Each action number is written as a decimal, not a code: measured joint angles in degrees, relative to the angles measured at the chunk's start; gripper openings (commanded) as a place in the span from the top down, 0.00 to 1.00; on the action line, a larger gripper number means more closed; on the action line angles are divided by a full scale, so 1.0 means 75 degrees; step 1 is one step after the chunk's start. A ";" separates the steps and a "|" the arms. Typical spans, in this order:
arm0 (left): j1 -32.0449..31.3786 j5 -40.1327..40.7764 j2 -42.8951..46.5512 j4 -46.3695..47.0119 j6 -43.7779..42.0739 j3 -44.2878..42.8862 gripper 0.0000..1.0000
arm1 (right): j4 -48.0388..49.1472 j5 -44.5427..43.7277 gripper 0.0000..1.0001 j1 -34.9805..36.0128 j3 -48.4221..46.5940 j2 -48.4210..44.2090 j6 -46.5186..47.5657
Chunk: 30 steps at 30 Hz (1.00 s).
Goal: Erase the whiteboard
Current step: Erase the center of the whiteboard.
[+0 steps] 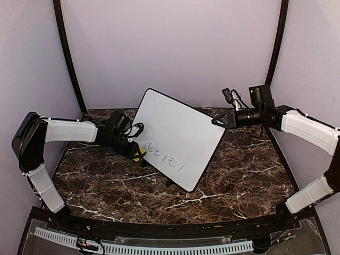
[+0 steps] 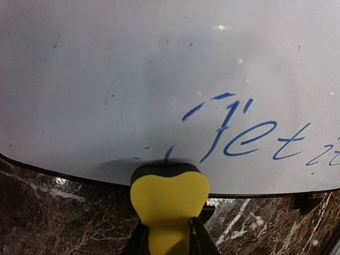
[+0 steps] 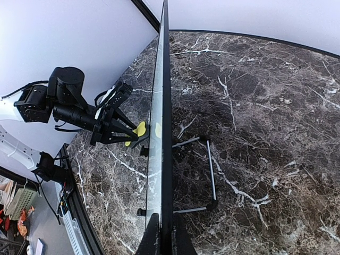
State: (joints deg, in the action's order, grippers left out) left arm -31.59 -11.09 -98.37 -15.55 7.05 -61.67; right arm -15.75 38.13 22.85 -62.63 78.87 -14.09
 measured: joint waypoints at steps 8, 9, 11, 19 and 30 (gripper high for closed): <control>0.0122 -0.0050 -0.0102 -0.0291 0.0143 -0.0041 1.00 | 0.0032 0.0009 1.00 0.0000 0.0012 -0.0003 0.0000; 0.0149 -0.0044 -0.0117 -0.0335 0.0146 -0.0096 1.00 | 0.0038 0.0006 1.00 0.0000 0.0015 -0.0006 -0.0009; 0.0283 -0.0009 -0.0175 -0.0469 0.0152 -0.0280 1.00 | 0.0044 0.0003 1.00 0.0000 0.0026 -0.0015 -0.0026; 0.0787 0.0195 -0.0335 -0.0423 0.0157 -0.1003 1.00 | 0.0061 0.0000 1.00 0.0000 0.0052 -0.0032 -0.0061; 0.0769 -0.0752 -0.0236 0.0280 0.0694 -0.0388 0.99 | 0.0035 -0.0029 1.00 -0.0015 0.0055 -0.0032 -0.0128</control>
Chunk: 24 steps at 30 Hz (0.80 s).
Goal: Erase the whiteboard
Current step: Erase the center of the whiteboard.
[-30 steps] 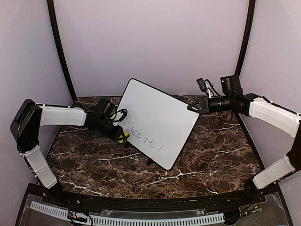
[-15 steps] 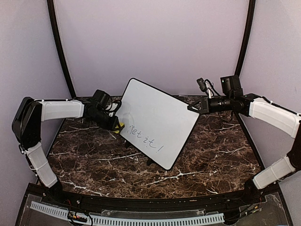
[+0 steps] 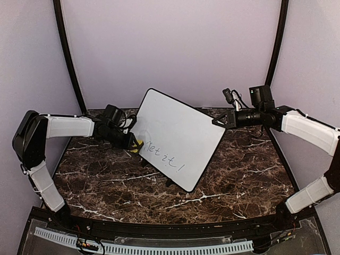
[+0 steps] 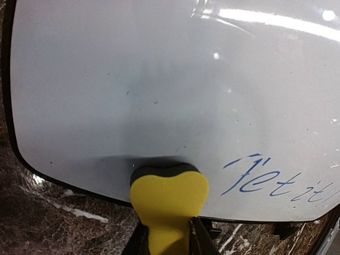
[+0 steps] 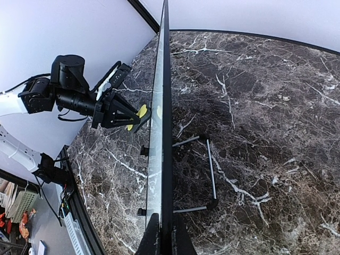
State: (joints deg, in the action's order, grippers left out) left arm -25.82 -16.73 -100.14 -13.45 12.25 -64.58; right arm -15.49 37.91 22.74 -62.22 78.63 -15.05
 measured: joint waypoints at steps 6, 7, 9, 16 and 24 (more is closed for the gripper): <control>-0.0353 -0.0262 0.0038 0.0137 0.0262 0.0484 1.00 | -0.0009 0.0000 1.00 -0.0023 0.0000 0.0000 -0.0003; -0.0391 -0.0286 0.0038 0.0137 0.0300 0.0542 1.00 | -0.0009 0.0000 1.00 -0.0026 0.0000 0.0000 -0.0003; -0.0417 -0.0329 0.0038 0.0157 0.0408 0.0632 1.00 | -0.0009 0.0003 1.00 -0.0026 0.0000 0.0000 0.0000; -0.0417 -0.0219 0.0029 0.0087 0.0667 0.0530 1.00 | 0.0006 0.0003 1.00 -0.0029 0.0000 0.0000 0.0003; -0.0149 0.0169 -0.0175 -0.0122 0.0510 -0.0734 1.00 | 0.0026 -0.0020 1.00 -0.0035 0.0000 0.0000 -0.0006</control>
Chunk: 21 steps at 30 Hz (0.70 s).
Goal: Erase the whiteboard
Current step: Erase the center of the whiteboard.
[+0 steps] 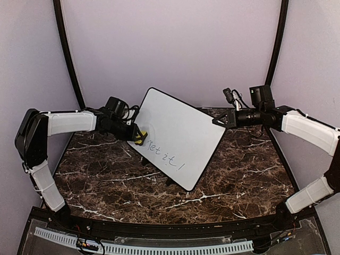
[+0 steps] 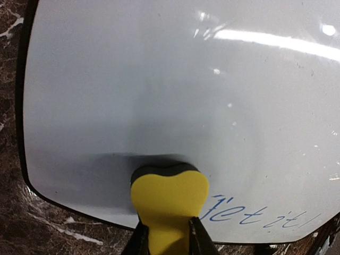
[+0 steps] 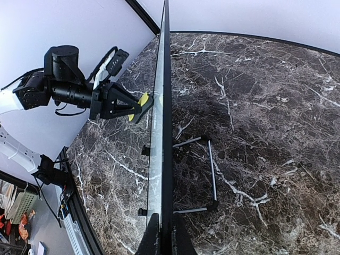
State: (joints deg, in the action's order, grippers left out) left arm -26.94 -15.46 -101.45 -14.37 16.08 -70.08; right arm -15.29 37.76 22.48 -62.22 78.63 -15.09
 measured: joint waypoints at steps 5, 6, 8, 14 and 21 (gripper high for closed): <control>0.0187 -0.0085 -0.0099 0.0393 -0.0029 -0.0117 1.00 | -0.0003 -0.0006 1.00 0.0003 0.0000 0.0000 -0.0006; 0.0192 -0.0160 -0.0099 0.0525 0.0023 -0.0017 1.00 | -0.0017 -0.0017 1.00 0.0000 0.0000 0.0000 -0.0009; 0.0198 -0.0306 -0.0047 0.0898 0.0210 0.0358 1.00 | -0.0035 -0.0041 1.00 0.0000 0.0000 0.0000 -0.0029; 0.0192 -0.0606 0.0230 0.1262 0.0635 0.1545 1.00 | -0.0035 -0.0029 1.00 0.0000 0.0000 0.0000 -0.0029; 0.0146 -0.0664 0.0262 0.1204 0.0831 0.1830 1.00 | -0.0026 -0.0009 1.00 0.0000 0.0000 0.0000 -0.0029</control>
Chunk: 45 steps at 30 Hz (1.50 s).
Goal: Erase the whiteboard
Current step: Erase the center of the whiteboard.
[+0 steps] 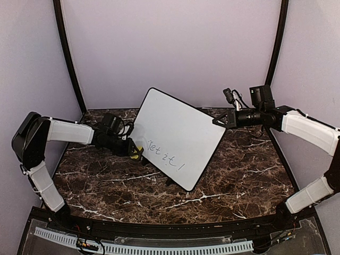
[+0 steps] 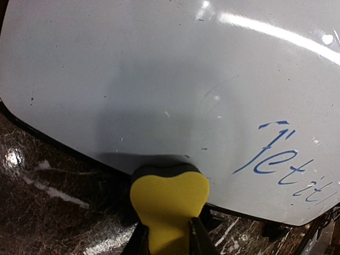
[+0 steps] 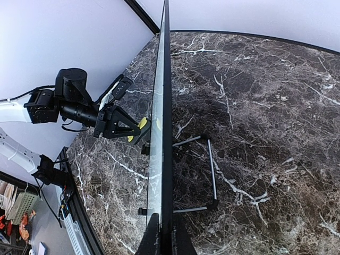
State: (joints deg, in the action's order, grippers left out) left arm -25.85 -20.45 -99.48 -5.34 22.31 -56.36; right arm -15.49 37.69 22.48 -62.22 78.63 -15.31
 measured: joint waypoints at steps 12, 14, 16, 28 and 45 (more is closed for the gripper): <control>-0.0085 0.0050 -0.0262 -0.0382 -0.0300 -0.1757 1.00 | 0.0006 0.0009 1.00 0.0000 0.0000 0.0000 0.0006; -0.0090 0.0050 -0.0268 -0.0338 -0.0306 -0.1716 1.00 | 0.0006 0.0006 1.00 0.0003 0.0000 0.0000 0.0006; -0.0093 0.0038 -0.0262 -0.0195 -0.0297 -0.1565 1.00 | 0.0003 0.0003 1.00 0.0000 0.0000 0.0000 0.0003; -0.0656 0.0571 -0.0052 -0.0248 -0.0326 -0.0694 1.00 | -0.0050 -0.0038 1.00 -0.0009 0.0000 0.0003 -0.0009; -0.0525 0.0533 -0.0347 -0.0828 -0.0781 -0.1964 1.00 | -0.0015 -0.0035 1.00 -0.0012 0.0029 -0.0017 -0.0012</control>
State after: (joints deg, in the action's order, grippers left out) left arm -29.78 -16.45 -102.08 -11.55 16.45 -71.09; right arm -15.59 37.43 22.39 -62.00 78.50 -15.40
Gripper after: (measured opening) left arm 0.221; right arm 0.033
